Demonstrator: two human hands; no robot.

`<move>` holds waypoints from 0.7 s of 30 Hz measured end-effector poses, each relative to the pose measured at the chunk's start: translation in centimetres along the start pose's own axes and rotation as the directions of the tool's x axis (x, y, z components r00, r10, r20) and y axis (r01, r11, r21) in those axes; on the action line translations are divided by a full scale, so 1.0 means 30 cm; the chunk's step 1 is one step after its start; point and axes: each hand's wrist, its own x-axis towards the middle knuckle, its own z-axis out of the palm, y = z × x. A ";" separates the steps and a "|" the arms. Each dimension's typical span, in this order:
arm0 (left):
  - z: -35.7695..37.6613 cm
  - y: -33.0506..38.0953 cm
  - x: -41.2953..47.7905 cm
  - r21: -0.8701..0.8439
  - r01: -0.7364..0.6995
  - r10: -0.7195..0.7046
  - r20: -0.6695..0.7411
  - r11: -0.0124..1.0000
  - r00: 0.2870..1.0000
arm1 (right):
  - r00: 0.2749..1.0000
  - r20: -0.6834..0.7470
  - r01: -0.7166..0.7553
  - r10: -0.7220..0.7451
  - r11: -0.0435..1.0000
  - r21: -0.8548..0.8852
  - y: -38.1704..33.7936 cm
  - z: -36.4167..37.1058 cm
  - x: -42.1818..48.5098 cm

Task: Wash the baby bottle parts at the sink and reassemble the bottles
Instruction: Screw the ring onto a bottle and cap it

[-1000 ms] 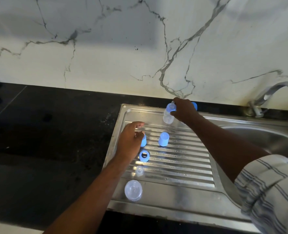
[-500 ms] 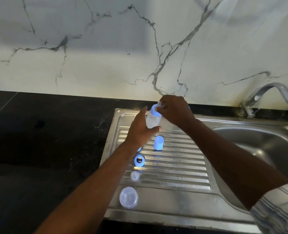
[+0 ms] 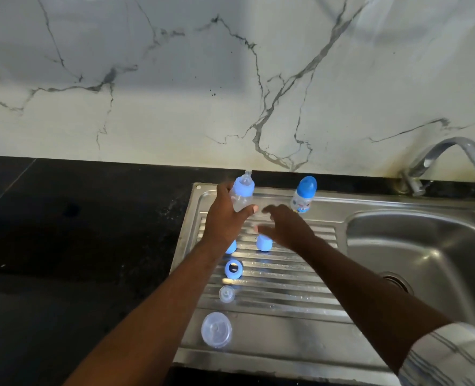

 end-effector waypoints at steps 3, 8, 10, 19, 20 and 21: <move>-0.016 0.008 -0.007 0.006 0.006 -0.006 -0.029 1.000 1.000 | 0.984 0.165 0.079 -0.061 0.991 -0.109 0.043 0.060 0.004; -0.040 0.012 -0.021 -0.014 0.019 -0.019 -0.014 1.000 1.000 | 0.974 -0.206 0.128 -0.096 0.981 0.147 0.035 -0.047 -0.013; -0.047 0.018 -0.031 -0.037 0.006 -0.007 -0.013 0.999 1.000 | 0.949 -0.312 0.137 -0.040 0.945 0.296 0.012 -0.161 -0.032; -0.069 0.051 -0.052 -0.059 -0.016 0.024 0.131 0.998 0.991 | 0.930 -0.334 0.320 -0.152 0.783 0.534 -0.017 -0.422 -0.126; -0.071 0.058 -0.055 -0.064 -0.025 0.034 0.141 0.998 0.989 | 0.929 -0.327 0.329 -0.176 0.800 0.502 -0.017 -0.422 -0.129; -0.074 0.068 -0.058 -0.061 -0.034 0.042 0.151 0.998 0.988 | 0.929 -0.313 0.333 -0.199 0.818 0.469 -0.017 -0.423 -0.133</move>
